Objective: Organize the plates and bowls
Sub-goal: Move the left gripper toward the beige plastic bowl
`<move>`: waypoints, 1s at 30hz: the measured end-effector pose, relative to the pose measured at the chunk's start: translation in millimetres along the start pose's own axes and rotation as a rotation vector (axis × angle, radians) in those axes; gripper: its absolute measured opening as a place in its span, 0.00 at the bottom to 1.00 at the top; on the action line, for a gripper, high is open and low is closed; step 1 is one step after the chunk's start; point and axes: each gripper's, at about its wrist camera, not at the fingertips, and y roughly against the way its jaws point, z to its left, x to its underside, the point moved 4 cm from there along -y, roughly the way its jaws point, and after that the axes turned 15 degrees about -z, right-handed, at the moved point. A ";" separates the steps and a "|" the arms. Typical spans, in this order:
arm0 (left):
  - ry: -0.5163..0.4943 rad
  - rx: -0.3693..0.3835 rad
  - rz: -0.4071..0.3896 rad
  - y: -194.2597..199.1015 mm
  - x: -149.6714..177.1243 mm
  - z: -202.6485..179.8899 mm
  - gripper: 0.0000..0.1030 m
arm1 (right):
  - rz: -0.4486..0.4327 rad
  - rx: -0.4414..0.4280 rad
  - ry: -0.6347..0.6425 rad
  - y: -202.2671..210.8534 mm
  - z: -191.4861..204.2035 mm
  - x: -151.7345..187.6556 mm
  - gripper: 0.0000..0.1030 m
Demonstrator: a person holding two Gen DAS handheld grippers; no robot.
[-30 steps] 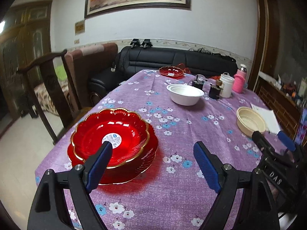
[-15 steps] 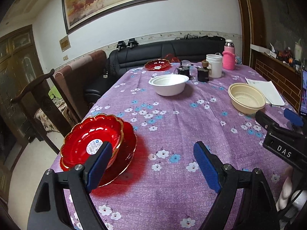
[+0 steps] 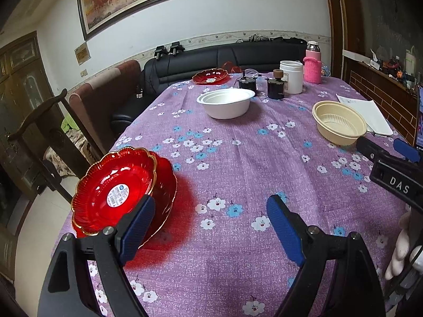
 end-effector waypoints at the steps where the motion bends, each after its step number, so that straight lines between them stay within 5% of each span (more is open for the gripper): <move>1: -0.001 0.002 0.001 -1.0 -0.4 -0.4 0.83 | 0.001 0.001 0.000 -0.9 -0.4 -0.6 0.94; 21: 0.122 0.151 -0.048 -25.3 -50.7 -18.1 0.83 | 0.020 0.106 -0.079 -60.4 -36.2 -36.8 0.94; 30: 0.177 0.196 0.021 -63.0 -62.1 -33.3 0.83 | 0.015 0.117 -0.132 -97.9 -53.8 -56.9 0.94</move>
